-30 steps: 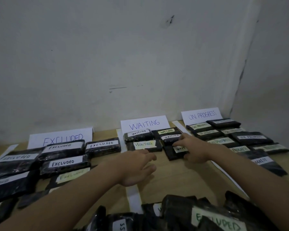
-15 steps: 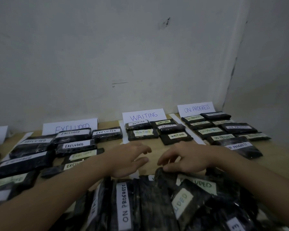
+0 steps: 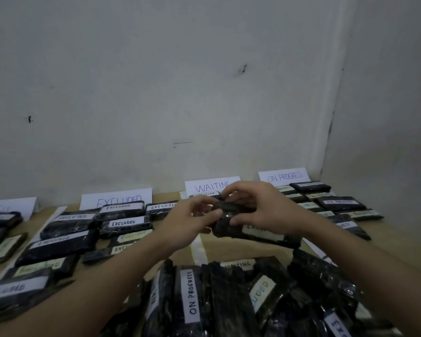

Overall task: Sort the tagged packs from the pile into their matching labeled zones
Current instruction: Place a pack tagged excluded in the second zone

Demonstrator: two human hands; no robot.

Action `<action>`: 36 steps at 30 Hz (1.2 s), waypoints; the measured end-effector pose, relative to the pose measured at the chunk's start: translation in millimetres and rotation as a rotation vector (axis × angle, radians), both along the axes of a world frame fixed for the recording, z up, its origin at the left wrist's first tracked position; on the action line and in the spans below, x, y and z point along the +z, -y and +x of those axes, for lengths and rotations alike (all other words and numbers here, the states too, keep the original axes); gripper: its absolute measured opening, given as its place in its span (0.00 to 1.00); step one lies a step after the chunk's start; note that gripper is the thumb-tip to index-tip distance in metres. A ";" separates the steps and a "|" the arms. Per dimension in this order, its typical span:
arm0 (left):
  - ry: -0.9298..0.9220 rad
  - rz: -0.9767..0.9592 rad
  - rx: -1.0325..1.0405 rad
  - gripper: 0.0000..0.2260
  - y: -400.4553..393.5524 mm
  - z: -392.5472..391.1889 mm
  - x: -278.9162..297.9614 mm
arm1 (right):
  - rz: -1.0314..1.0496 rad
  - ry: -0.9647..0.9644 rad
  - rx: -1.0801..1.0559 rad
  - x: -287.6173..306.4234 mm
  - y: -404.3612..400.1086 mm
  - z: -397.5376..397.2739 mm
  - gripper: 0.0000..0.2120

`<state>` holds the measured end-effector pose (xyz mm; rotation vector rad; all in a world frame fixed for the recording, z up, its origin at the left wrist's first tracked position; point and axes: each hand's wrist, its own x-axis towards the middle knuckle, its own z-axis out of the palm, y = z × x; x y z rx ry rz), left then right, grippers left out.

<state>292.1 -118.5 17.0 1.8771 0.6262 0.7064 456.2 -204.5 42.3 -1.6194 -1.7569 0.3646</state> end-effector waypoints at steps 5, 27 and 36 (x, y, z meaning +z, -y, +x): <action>0.213 -0.066 0.108 0.08 -7.6 -29.4 18.5 | 0.111 0.122 -0.073 15.0 15.9 1.4 0.33; 0.202 -0.085 0.392 0.10 9.5 -131.7 3.4 | 0.358 0.526 -0.151 -26.3 3.0 -83.9 0.37; 0.133 0.053 0.430 0.11 8.8 -157.5 22.7 | 0.435 0.609 -0.006 -3.7 -24.4 -125.5 0.30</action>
